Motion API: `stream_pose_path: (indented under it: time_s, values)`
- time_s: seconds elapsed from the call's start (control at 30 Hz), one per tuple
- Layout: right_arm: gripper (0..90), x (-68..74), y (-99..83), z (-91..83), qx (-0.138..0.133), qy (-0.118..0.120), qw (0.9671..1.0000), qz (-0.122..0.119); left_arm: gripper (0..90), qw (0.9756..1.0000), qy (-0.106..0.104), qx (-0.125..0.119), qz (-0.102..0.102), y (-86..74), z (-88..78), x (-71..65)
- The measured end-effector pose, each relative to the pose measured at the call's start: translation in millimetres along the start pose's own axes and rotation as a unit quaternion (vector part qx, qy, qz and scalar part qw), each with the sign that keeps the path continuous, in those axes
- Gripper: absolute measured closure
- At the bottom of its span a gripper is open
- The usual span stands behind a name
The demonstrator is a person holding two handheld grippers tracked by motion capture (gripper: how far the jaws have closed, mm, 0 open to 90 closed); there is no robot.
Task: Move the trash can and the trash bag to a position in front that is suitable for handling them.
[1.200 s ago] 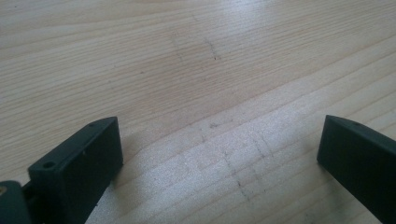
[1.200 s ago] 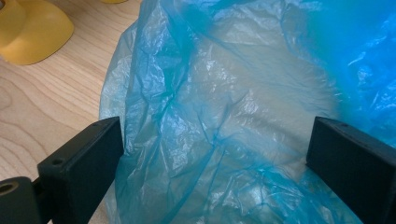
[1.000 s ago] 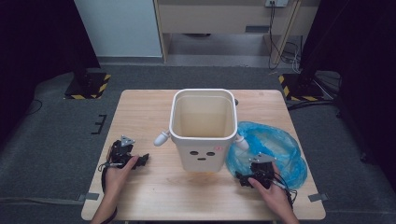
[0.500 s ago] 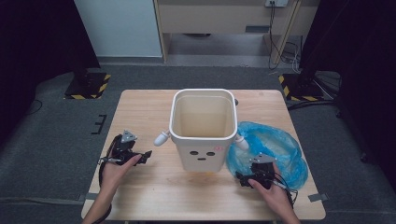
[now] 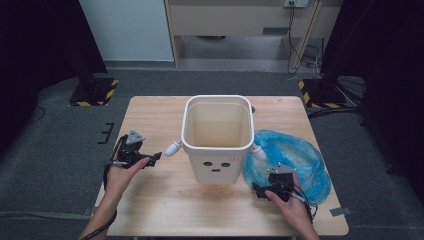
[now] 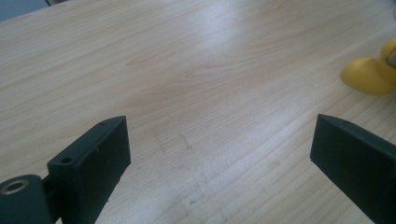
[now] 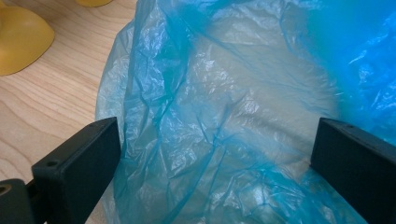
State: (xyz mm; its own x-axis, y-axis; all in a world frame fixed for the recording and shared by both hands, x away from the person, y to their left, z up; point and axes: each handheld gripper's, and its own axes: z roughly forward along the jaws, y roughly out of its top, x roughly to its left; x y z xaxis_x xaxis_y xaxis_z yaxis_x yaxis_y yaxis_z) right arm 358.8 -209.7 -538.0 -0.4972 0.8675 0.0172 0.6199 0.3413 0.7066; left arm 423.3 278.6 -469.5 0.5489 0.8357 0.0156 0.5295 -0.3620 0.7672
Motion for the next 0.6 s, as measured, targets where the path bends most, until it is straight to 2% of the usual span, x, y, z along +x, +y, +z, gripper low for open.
stream_pose_path:
  time_s: [0.23,0.5,0.6]
  values:
    - [2.0,-0.1,-0.1,0.0,0.000,0.000,1.0000,0.000,4.4,0.9999,-0.003,-0.005,0.010,13.4,0.1,2.9]
    - [2.0,-0.1,-0.3,0.0,-0.001,0.001,1.0000,-0.001,4.3,0.9998,0.001,-0.006,0.018,29.2,-9.8,11.3]
    - [1.9,-0.3,-0.4,0.0,-0.001,0.001,1.0000,-0.002,4.2,0.9999,0.001,-0.010,0.014,33.3,-13.5,16.0]
